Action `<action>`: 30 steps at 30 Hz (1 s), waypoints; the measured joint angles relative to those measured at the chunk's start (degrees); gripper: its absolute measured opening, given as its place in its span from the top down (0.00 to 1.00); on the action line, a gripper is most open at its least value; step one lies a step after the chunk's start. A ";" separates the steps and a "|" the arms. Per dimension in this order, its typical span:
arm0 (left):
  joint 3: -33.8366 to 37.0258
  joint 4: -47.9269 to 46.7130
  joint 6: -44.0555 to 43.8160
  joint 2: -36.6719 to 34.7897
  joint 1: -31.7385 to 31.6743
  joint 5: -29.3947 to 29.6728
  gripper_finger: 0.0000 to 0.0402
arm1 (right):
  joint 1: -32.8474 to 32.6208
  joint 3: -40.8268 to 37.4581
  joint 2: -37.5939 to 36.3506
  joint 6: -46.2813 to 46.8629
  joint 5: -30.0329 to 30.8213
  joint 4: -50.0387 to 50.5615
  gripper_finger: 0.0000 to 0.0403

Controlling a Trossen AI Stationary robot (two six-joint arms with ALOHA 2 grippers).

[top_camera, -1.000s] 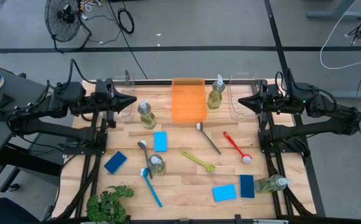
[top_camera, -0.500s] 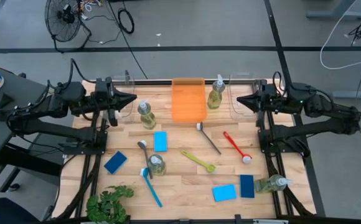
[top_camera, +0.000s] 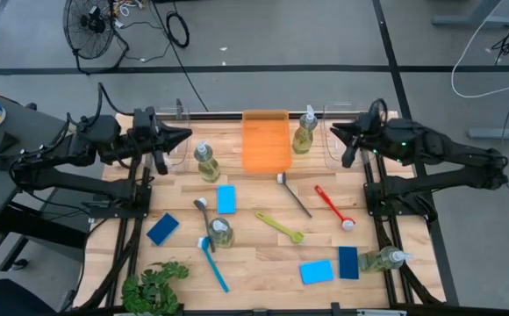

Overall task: Pick & Place Kitchen Sink Supplies
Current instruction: Put the yellow dish soap into the right transparent bin

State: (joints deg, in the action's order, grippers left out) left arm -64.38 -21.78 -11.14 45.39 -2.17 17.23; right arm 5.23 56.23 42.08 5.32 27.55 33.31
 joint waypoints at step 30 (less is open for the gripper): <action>0.00 0.09 -0.20 0.00 0.00 4.92 0.97 | 16.80 0.00 17.00 -0.79 -1.66 2.60 0.23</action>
State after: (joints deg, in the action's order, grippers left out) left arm -64.38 -21.69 -11.33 45.39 -2.17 22.16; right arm 22.03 56.23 59.08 4.53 25.89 35.91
